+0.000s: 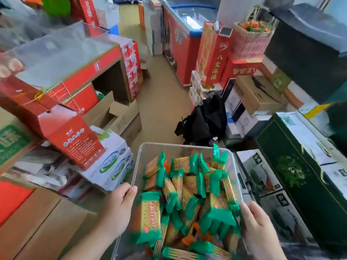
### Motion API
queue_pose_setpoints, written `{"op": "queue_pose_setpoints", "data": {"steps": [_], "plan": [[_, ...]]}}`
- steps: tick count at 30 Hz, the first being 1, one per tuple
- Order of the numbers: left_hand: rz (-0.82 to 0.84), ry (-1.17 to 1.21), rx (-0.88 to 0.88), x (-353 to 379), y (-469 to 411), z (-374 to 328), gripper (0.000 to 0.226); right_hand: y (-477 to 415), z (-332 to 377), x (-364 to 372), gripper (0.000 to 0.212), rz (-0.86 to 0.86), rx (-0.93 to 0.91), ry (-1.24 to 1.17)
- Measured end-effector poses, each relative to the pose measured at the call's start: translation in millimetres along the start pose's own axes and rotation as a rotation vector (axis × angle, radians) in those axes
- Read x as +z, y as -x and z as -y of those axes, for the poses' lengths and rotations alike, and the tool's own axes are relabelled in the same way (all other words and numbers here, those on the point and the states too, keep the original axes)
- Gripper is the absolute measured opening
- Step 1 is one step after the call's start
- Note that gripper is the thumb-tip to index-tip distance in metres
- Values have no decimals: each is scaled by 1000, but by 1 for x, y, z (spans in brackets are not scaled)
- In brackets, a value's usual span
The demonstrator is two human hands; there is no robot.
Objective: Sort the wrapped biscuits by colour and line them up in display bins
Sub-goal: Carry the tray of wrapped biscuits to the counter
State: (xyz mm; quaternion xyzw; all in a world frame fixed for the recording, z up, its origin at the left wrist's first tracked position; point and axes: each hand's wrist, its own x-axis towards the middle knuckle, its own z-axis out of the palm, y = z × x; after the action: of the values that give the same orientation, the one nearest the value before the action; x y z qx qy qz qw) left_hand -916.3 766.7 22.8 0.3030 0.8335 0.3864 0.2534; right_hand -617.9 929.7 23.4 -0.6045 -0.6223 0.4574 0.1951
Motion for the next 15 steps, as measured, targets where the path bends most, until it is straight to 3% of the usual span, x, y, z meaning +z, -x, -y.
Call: {"op": "queue_pose_setpoints", "data": {"steps": [15], "plan": [[-49, -56, -68, -33, -330, -43, 41, -290, 166, 111, 40, 123, 0, -13]]}}
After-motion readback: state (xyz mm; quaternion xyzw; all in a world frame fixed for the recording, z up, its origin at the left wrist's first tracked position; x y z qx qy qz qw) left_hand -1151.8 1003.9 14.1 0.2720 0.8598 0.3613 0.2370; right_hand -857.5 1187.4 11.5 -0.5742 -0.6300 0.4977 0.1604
